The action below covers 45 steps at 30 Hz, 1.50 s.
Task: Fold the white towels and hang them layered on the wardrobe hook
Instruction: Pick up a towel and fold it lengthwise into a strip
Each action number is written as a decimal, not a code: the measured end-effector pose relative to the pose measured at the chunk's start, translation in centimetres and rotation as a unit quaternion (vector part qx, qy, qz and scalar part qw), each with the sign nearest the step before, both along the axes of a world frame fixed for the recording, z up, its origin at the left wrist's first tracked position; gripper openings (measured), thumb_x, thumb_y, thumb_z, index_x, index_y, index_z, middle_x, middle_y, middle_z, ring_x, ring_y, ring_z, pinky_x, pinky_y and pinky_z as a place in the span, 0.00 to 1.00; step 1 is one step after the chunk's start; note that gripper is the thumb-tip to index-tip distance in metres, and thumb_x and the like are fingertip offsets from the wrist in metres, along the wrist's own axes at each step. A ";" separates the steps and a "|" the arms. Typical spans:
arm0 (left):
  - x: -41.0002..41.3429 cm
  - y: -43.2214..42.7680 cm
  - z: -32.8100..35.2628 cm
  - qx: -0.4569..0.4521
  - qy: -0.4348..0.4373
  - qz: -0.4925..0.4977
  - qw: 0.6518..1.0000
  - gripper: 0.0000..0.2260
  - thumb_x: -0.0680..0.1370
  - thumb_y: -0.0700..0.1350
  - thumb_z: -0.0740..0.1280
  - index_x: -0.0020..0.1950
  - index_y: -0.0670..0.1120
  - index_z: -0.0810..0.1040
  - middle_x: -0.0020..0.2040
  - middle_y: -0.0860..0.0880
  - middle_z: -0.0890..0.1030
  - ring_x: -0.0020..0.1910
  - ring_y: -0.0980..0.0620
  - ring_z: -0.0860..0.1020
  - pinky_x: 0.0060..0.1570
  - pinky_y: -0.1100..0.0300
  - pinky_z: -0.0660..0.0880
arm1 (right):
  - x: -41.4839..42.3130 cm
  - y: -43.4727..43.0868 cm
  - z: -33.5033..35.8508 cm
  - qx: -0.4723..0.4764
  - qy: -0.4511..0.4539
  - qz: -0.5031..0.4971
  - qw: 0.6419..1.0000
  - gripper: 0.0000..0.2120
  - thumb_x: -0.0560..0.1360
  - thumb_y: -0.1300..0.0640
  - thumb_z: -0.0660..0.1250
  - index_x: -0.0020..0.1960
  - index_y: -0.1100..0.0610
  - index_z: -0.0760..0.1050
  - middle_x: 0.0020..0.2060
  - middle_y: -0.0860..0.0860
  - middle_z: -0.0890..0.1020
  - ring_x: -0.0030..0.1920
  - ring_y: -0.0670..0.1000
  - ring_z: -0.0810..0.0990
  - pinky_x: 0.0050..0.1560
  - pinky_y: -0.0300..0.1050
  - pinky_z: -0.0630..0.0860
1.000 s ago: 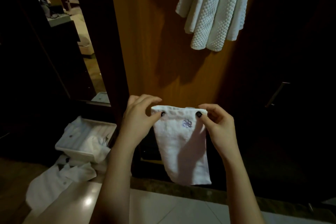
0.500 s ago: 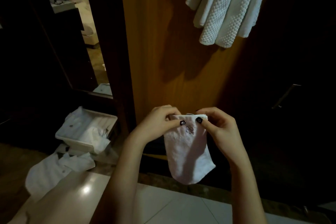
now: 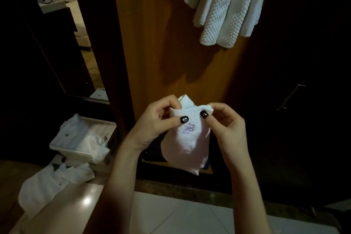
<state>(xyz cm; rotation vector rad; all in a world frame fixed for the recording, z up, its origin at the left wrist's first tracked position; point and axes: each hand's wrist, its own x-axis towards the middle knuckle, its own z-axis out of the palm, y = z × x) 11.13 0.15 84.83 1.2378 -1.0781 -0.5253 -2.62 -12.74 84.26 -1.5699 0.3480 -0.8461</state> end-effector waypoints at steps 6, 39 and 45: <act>-0.6 0.0 0.9 0.007 -0.021 0.011 1.000 0.13 0.69 0.49 0.72 0.39 0.44 0.71 0.37 0.56 0.73 0.37 0.60 0.72 0.38 0.68 0.70 | 0.4 -0.3 1.3 0.023 0.023 0.070 0.997 0.06 0.69 0.58 0.75 0.44 0.57 0.83 0.54 0.51 0.84 0.58 0.50 0.82 0.61 0.50 0.76; -2.8 -0.6 2.1 -0.049 0.015 0.044 0.998 0.14 0.75 0.39 0.68 0.58 0.53 0.78 0.57 0.64 0.81 0.60 0.65 0.76 0.53 0.71 0.73 | 0.0 0.2 2.6 -0.046 -0.014 -0.073 0.996 0.07 0.74 0.59 0.74 0.42 0.59 0.77 0.36 0.51 0.81 0.39 0.46 0.79 0.39 0.42 0.75; -2.5 -1.4 3.1 -0.016 -0.055 0.099 0.993 0.19 0.77 0.31 0.66 0.53 0.56 0.84 0.58 0.53 0.80 0.60 0.60 0.77 0.55 0.69 0.73 | 1.3 -0.4 3.8 -0.071 -0.016 -0.118 0.990 0.03 0.75 0.61 0.71 0.42 0.57 0.79 0.37 0.48 0.83 0.41 0.42 0.80 0.43 0.35 0.75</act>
